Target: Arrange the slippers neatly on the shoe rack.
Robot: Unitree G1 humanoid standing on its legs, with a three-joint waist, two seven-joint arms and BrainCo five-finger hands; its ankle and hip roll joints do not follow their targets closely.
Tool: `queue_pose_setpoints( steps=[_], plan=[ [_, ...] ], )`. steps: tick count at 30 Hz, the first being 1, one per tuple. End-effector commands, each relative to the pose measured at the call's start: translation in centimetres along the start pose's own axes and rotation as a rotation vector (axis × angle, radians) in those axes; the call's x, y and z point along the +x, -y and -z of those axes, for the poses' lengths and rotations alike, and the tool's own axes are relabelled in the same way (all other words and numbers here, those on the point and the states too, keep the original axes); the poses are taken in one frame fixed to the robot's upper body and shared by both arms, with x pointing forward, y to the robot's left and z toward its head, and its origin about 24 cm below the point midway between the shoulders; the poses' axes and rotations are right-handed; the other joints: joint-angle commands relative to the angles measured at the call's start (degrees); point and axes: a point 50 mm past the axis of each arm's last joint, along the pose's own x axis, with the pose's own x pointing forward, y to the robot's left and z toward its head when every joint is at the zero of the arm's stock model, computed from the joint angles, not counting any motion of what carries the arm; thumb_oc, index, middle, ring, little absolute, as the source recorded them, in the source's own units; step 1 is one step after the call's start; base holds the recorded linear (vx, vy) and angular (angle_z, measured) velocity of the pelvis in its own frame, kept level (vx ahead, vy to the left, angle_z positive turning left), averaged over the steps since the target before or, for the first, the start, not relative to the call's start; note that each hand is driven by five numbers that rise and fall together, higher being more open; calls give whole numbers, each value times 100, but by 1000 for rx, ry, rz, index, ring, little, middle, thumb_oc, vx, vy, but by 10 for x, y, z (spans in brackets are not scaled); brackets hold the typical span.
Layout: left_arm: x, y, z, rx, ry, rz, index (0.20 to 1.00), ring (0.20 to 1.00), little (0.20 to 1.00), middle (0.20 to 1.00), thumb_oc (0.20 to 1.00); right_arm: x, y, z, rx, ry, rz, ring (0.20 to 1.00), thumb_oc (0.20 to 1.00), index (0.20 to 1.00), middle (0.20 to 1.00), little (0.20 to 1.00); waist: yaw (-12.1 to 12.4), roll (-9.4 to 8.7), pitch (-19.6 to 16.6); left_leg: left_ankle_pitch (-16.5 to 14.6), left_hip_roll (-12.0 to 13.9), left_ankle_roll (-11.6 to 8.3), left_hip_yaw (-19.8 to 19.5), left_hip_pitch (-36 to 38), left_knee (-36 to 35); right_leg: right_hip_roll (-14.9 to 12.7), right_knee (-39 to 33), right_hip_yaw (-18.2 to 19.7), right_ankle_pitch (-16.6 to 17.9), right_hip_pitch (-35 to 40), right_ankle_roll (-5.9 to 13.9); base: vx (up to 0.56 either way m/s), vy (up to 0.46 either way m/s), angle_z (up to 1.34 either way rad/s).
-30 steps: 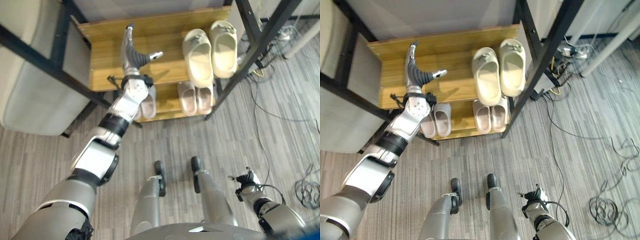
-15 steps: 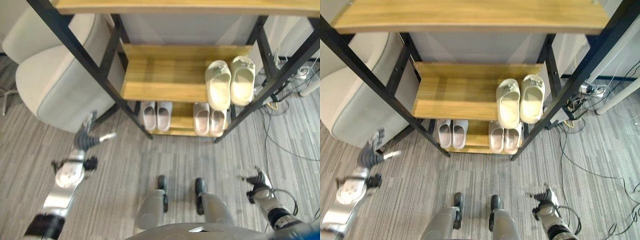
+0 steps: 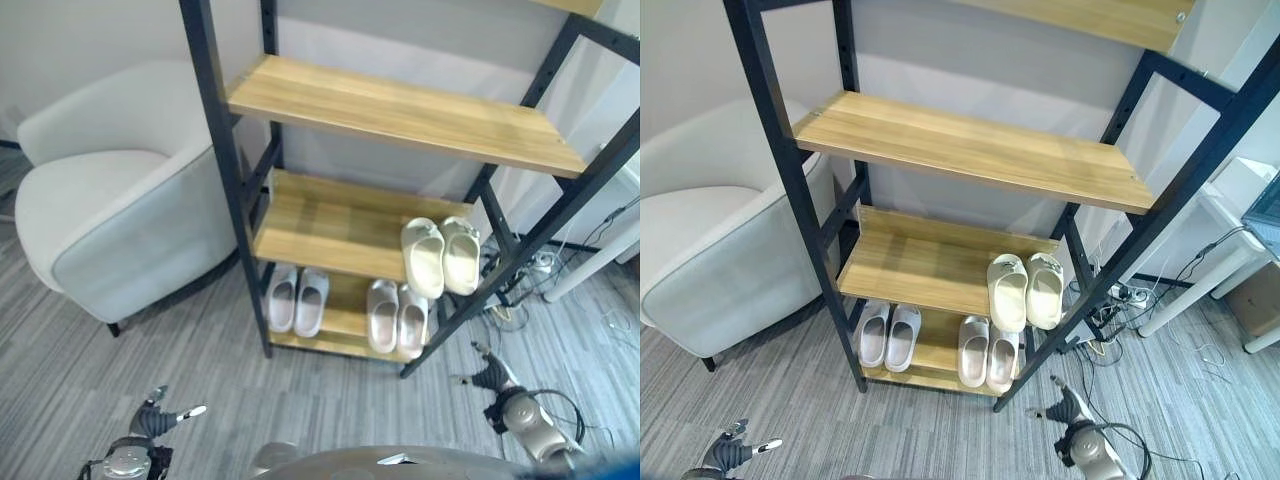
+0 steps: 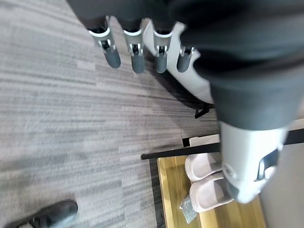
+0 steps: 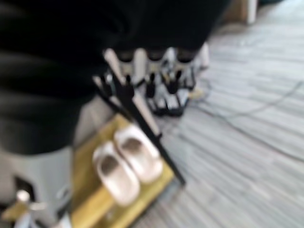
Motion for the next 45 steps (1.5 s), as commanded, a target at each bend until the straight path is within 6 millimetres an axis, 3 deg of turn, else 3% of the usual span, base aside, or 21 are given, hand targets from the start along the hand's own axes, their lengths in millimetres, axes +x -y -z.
queue_pose_setpoints(
  steps=[1, 2, 3, 4, 5, 8, 16, 23, 35, 42, 45],
  plan=[
    [0, -13, 6, 67, -24, -57, 1000, 1000, 1000, 1000, 1000, 4, 25, -32, -59, 168, 75, 1000, 1000, 1000, 1000, 1000, 51, 18, -35, 273, -18, -24, -79, 128, -539, -25, 424, -238, -106, -169, 576, 27, 50, -7],
    [0, -13, 6, 67, -24, -56, 1000, 1000, 1000, 1000, 1000, 4, 25, -32, -59, 167, 75, 1000, 1000, 1000, 1000, 1000, 54, 19, -36, 276, -18, -24, -77, 130, -545, -24, 421, -236, -104, -169, 576, 1, 109, -11],
    [-8, 3, 26, 36, -76, -43, 1000, 1000, 1000, 1000, 1000, -22, -4, -43, -150, 326, 39, 1000, 1000, 1000, 1000, 1000, -57, 65, -17, 261, -12, 0, -15, 187, -588, -42, 418, -184, -55, -198, 602, 22, 91, -14],
    [-9, 4, 26, 37, -78, -42, 1000, 1000, 1000, 1000, 1000, -23, -4, -42, -151, 324, 38, 1000, 1000, 1000, 1000, 1000, -55, 77, -21, 206, -6, -3, -18, 236, -601, -35, 418, -181, -101, -157, 609, 10, 123, -20],
    [-13, 9, 40, 49, -137, -32, 1000, 1000, 1000, 1000, 1000, -31, -17, -42, -154, 342, 30, 1000, 1000, 1000, 1000, 1000, -115, 89, -11, 200, -3, 7, -4, 246, -614, -30, 416, -157, -90, -166, 621, -4, 53, -24],
    [-17, 4, 55, 94, -205, -57, 1000, 1000, 1000, 1000, 1000, -43, -24, -61, -361, 486, 38, 1000, 1000, 1000, 1000, 1000, -102, 26, 51, 162, 7, 23, 19, 211, -581, -19, 434, -113, -40, -211, 656, -28, 43, -29],
    [-21, 1, 63, 144, -238, -61, 1000, 1000, 1000, 1000, 1000, -24, -16, -76, -486, 493, 89, 1000, 1000, 1000, 1000, 1000, 78, -90, 121, 161, 17, 58, -45, 81, -578, -8, 417, -108, 22, -320, 693, -10, 10, 0],
    [-16, -15, 52, 190, -185, -117, 1000, 1000, 1000, 1000, 1000, -10, 35, -96, -527, 484, 392, 1000, 1000, 1000, 1000, 1000, 209, -147, 318, 224, 19, 87, -159, -150, -590, -32, 433, -150, 106, -565, 723, -29, -7, 9],
    [-6, -25, 16, 195, -31, -152, 1000, 1000, 1000, 1000, 1000, -4, 80, -127, -541, 504, 604, 1000, 1000, 1000, 1000, 1000, 329, -126, 684, 359, -38, 131, -364, -538, -607, -104, 531, -276, 181, -937, 734, -45, -12, 9],
    [8, -17, -20, 187, 81, -168, 1000, 1000, 1000, 1000, 1000, 1, 129, -155, -464, 480, 793, 1000, 1000, 1000, 1000, 1000, 405, 56, 1201, 525, -152, 136, -509, -1199, -419, -221, 678, -385, 316, -1469, 698, -108, 0, 16],
    [10, -14, -27, 184, 107, -163, 1000, 1000, 1000, 1000, 1000, 2, 136, -158, -444, 474, 809, 1000, 1000, 1000, 1000, 1000, 411, 109, 1267, 545, -174, 135, -538, -1345, -379, -261, 728, -415, 330, -1587, 691, -65, 10, 14]
  ],
)
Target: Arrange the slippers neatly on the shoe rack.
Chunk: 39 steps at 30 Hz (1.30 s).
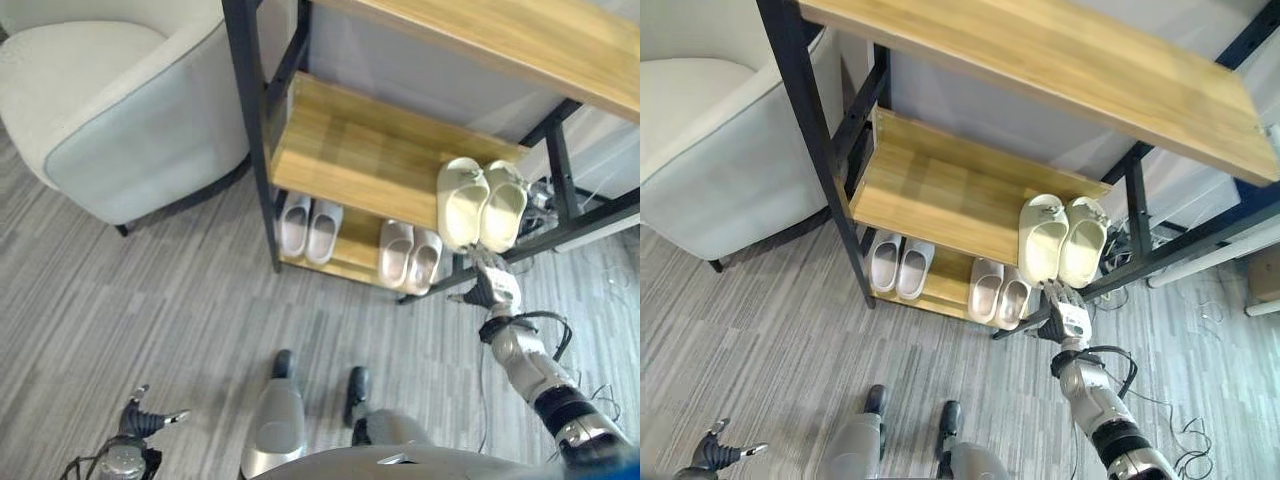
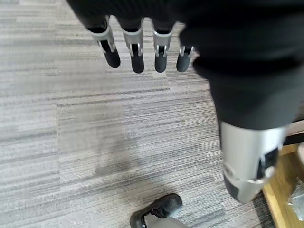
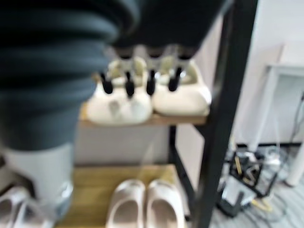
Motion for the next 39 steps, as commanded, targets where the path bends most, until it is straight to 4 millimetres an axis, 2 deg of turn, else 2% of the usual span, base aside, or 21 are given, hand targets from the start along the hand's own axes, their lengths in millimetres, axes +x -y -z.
queue_pose_setpoints(
  steps=[1, 6, 12, 15, 19, 22, 23, 24, 26, 31, 33, 34, 35, 36, 37, 38, 39],
  plan=[
    [3, -3, -13, 18, 73, -30, 1000, 1000, 1000, 1000, 1000, 21, 31, 13, -2, -44, 109, 1000, 1000, 1000, 1000, 1000, 146, 381, -30, 332, -113, -54, -192, 432, -993, -188, 850, -138, -261, -333, 515, -59, 17, 11],
    [8, 2, -28, 0, 114, -25, 1000, 1000, 1000, 1000, 1000, 39, 49, 6, 20, -27, 161, 1000, 1000, 1000, 1000, 1000, 185, 564, 158, 394, -211, -74, -256, 62, -857, -272, 932, -181, -182, -651, 494, -57, 27, 9],
    [7, 10, -37, 0, 150, -23, 1000, 1000, 1000, 1000, 1000, 48, 64, 5, 33, -32, 238, 1000, 1000, 1000, 1000, 1000, 222, 680, 175, 406, -260, -90, -284, -60, -832, -302, 904, -191, -177, -747, 486, -5, 3, 3],
    [6, 12, -36, -13, 148, -17, 1000, 1000, 1000, 1000, 1000, 44, 66, 4, 45, -19, 264, 1000, 1000, 1000, 1000, 1000, 214, 691, 150, 370, -258, -89, -292, -15, -827, -310, 917, -189, -215, -712, 487, 9, 13, -4],
    [5, 15, -29, -18, 112, -9, 1000, 1000, 1000, 1000, 1000, 33, 58, 6, 69, -18, 243, 1000, 1000, 1000, 1000, 1000, 184, 636, 48, 316, -236, -89, -286, 119, -866, -316, 891, -188, -263, -577, 495, 39, 3, 0],
    [2, 18, -8, 4, 18, 11, 1000, 1000, 1000, 1000, 1000, 6, 27, 12, 95, -21, 104, 1000, 1000, 1000, 1000, 1000, 60, 476, -317, 207, -191, -90, -223, 476, -970, -310, 824, -203, -337, -257, 511, 154, 39, 4],
    [-1, 21, 7, 31, -43, 28, 1000, 1000, 1000, 1000, 1000, -13, 11, 17, 112, -33, 24, 1000, 1000, 1000, 1000, 1000, -37, 409, -521, 149, -172, -87, -169, 741, -1047, -291, 787, -206, -361, -36, 506, 147, 67, 5],
    [-2, 21, 7, 33, -44, 29, 1000, 1000, 1000, 1000, 1000, -14, 10, 18, 111, -34, 21, 1000, 1000, 1000, 1000, 1000, -32, 409, -516, 151, -172, -87, -168, 773, -1065, -290, 775, -206, -362, -8, 507, 172, 86, 2],
    [-6, 26, 20, 49, -97, 50, 1000, 1000, 1000, 1000, 1000, -33, -5, 25, 146, -76, -48, 1000, 1000, 1000, 1000, 1000, -146, 362, -700, 86, -141, -88, -77, 1066, -1118, -265, 769, -172, -402, 215, 509, 126, 115, -11],
    [-15, 35, 42, 76, -201, 85, 1000, 1000, 1000, 1000, 1000, -92, -53, 38, 188, -166, -339, 1000, 1000, 1000, 1000, 1000, -336, 321, -1026, -36, -127, -58, 123, 1746, -1214, -197, 851, -3, -420, 661, 522, 86, 128, -19],
    [-12, 44, 31, 55, -190, 105, 1000, 1000, 1000, 1000, 1000, -126, -75, 46, 257, -277, -460, 1000, 1000, 1000, 1000, 1000, -448, 308, -1158, -75, -135, -43, 200, 1993, -1283, -167, 874, 113, -423, 831, 539, 23, 146, -48],
    [-15, 56, 28, 29, -192, 139, 1000, 1000, 1000, 1000, 1000, -158, -91, 60, 301, -437, -544, 1000, 1000, 1000, 1000, 1000, -558, 355, -1256, -103, -134, -15, 265, 2145, -1299, -154, 944, 186, -436, 903, 544, -21, 174, -35],
    [-17, 64, 29, 13, -198, 160, 1000, 1000, 1000, 1000, 1000, -174, -98, 67, 347, -535, -567, 1000, 1000, 1000, 1000, 1000, -610, 370, -1324, -111, -145, 1, 294, 2227, -1325, -144, 968, 234, -424, 931, 547, -19, 135, -27],
    [-18, 64, 29, 14, -198, 161, 1000, 1000, 1000, 1000, 1000, -175, -98, 67, 347, -536, -567, 1000, 1000, 1000, 1000, 1000, -593, 372, -1315, -113, -144, 1, 305, 2250, -1336, -141, 970, 246, -429, 942, 548, 14, 122, -32],
    [-23, 76, 31, -15, -219, 198, 1000, 1000, 1000, 1000, 1000, -210, -107, 85, 389, -758, -604, 1000, 1000, 1000, 1000, 1000, -692, 425, -1412, -120, -147, 17, 363, 2380, -1387, -139, 1008, 322, -400, 980, 560, -4, 111, -36],
    [-25, 79, 33, -21, -228, 215, 1000, 1000, 1000, 1000, 1000, -227, -110, 92, 399, -857, -623, 1000, 1000, 1000, 1000, 1000, -738, 451, -1428, -124, -142, 24, 394, 2454, -1421, -134, 1058, 358, -375, 977, 574, -6, 111, -34],
    [-25, 79, 33, -21, -227, 215, 1000, 1000, 1000, 1000, 1000, -227, -110, 92, 399, -858, -623, 1000, 1000, 1000, 1000, 1000, -727, 453, -1416, -125, -141, 24, 401, 2472, -1429, -132, 1062, 366, -379, 986, 574, -19, 57, -23]
  ],
)
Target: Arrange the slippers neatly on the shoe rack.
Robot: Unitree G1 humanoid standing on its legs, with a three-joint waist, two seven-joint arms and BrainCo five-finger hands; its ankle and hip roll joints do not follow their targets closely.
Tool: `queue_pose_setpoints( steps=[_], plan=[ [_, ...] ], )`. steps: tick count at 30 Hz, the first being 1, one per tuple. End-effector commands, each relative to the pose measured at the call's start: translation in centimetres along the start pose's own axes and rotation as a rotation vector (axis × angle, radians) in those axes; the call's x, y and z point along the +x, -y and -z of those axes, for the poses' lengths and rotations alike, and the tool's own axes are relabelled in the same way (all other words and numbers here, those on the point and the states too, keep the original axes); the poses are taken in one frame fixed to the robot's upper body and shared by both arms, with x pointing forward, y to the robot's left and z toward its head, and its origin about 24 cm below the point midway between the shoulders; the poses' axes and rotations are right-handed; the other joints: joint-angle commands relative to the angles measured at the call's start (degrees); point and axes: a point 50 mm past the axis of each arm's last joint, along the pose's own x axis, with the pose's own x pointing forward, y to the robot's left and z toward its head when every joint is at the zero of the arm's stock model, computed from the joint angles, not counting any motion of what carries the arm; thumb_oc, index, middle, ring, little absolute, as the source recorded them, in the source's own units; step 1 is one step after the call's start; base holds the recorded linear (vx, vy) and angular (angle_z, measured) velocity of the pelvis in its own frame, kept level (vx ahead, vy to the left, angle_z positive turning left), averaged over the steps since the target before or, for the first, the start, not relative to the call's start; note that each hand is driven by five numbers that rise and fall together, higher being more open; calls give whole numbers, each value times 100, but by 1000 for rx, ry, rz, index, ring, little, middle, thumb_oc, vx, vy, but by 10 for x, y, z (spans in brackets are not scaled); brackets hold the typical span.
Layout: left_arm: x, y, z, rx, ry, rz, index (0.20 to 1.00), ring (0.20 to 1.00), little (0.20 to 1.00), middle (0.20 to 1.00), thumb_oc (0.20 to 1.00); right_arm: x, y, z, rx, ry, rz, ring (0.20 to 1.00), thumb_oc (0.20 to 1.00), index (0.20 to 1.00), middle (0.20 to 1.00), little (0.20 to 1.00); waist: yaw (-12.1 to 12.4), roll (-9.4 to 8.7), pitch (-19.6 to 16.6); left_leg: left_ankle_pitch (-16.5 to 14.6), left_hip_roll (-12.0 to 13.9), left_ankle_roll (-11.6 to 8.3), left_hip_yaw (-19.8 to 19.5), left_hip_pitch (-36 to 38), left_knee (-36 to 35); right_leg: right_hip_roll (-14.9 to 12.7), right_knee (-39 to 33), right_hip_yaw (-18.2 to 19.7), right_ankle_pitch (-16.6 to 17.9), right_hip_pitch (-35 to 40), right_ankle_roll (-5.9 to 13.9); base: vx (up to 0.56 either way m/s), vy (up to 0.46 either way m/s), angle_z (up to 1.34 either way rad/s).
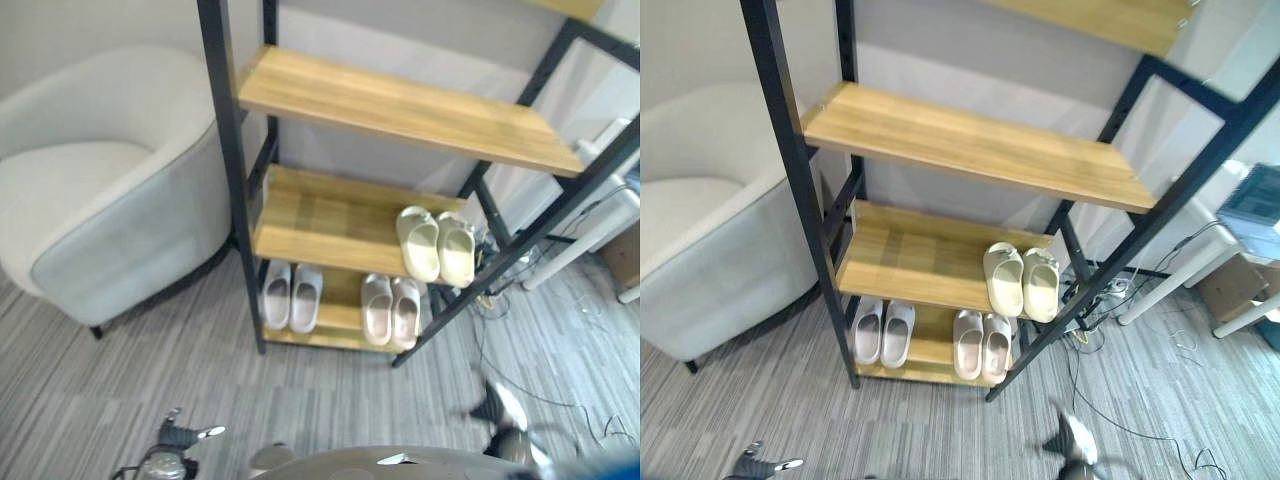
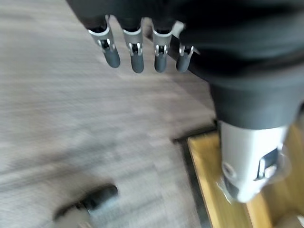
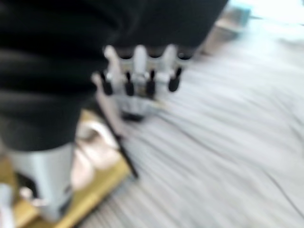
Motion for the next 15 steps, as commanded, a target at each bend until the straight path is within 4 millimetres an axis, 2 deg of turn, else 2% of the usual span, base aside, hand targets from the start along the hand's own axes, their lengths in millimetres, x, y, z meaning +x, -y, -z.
queue_pose_setpoints(
  steps=[1, 2, 3, 6, 7, 11, 15],
  plan=[
    [-3, -2, 16, 24, -50, 27, 1000, 1000, 1000, 1000, 1000, 2, 16, 25, 163, -163, 71, 1000, 1000, 1000, 1000, 1000, -69, 209, -196, -288, -126, -157, -206, 52, 183, -36, 456, 142, -278, -135, 334, -42, 50, -34],
    [-5, 2, 21, 33, -68, 46, 1000, 1000, 1000, 1000, 1000, -9, 8, 51, 260, -307, 63, 1000, 1000, 1000, 1000, 1000, -132, 238, -209, -271, -132, -147, -192, 138, 118, -19, 474, 211, -318, -98, 331, -42, 50, -31],
    [-5, 2, 21, 33, -68, 46, 1000, 1000, 1000, 1000, 1000, -8, 8, 51, 261, -307, 63, 1000, 1000, 1000, 1000, 1000, -127, 239, -202, -271, -132, -147, -190, 147, 114, -18, 476, 213, -321, -92, 331, -60, 32, -23],
    [-11, 8, 39, 27, -139, 85, 1000, 1000, 1000, 1000, 1000, -27, 0, 90, 409, -532, 64, 1000, 1000, 1000, 1000, 1000, -203, 305, -269, -257, -132, -169, -155, 267, 12, -2, 393, 282, -409, -23, 330, -53, 15, -11],
    [-11, 8, 39, 26, -138, 85, 1000, 1000, 1000, 1000, 1000, -27, 1, 90, 410, -531, 65, 1000, 1000, 1000, 1000, 1000, -195, 303, -276, -218, -130, -171, -143, 226, 24, 0, 378, 290, -358, -55, 322, -57, 8, -14],
    [-16, 14, 51, -9, -185, 111, 1000, 1000, 1000, 1000, 1000, -41, -5, 111, 548, -672, 76, 1000, 1000, 1000, 1000, 1000, -215, 399, -372, -216, -128, -195, -170, 284, -8, 13, 236, 280, -465, 44, 275, -21, -2, -3],
    [-20, 20, 61, -50, -232, 133, 1000, 1000, 1000, 1000, 1000, -49, -14, 118, 640, -731, 53, 1000, 1000, 1000, 1000, 1000, -230, 449, -406, -203, -97, -228, -193, 348, -29, 27, 164, 250, -522, 129, 244, -22, -6, 3]
  ],
)
